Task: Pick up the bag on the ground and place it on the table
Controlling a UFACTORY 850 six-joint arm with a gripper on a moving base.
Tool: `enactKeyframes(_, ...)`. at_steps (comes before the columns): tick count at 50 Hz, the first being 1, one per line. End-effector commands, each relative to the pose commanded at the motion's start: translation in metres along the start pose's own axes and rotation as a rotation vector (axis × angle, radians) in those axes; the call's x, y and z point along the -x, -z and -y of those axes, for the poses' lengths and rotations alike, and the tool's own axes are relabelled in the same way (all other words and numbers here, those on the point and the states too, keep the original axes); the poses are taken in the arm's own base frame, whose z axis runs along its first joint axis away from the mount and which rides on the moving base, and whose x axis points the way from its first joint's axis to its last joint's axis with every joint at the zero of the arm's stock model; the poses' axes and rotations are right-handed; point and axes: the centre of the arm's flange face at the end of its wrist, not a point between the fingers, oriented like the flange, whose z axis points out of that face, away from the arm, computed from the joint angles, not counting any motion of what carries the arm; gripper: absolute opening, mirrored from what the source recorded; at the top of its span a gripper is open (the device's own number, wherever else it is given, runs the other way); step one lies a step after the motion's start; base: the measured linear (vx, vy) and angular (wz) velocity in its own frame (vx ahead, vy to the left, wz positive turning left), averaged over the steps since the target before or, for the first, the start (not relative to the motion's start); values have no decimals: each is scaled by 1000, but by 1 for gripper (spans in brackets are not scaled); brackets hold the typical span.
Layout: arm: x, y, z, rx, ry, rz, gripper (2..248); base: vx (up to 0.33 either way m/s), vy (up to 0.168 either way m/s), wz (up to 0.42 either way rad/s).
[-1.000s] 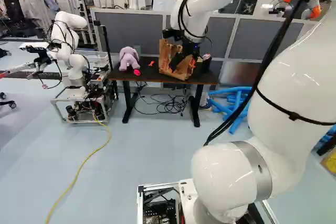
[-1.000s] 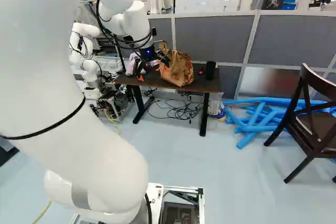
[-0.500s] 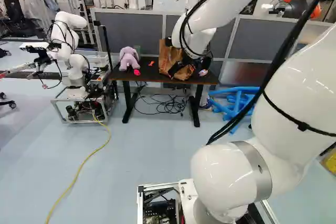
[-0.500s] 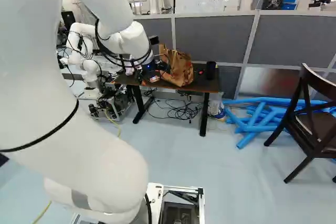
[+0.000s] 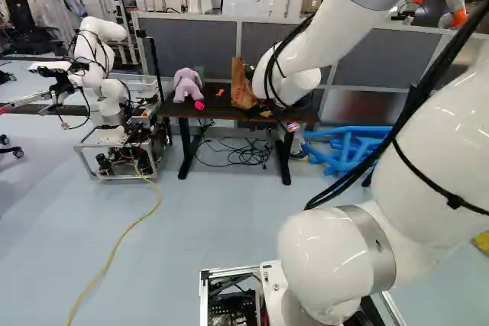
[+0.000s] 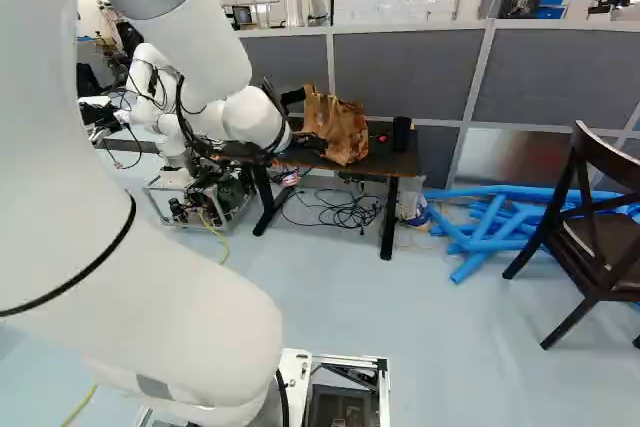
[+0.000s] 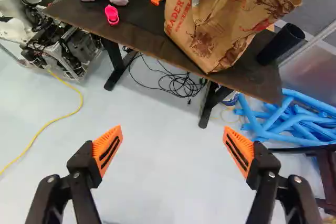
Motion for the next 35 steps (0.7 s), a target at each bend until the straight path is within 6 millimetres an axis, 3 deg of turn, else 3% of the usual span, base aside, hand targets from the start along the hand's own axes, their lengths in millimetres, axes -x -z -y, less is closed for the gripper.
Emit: enactKeyframes(35, 71, 14, 15, 36, -118, -204, 247, 0, 0, 0)
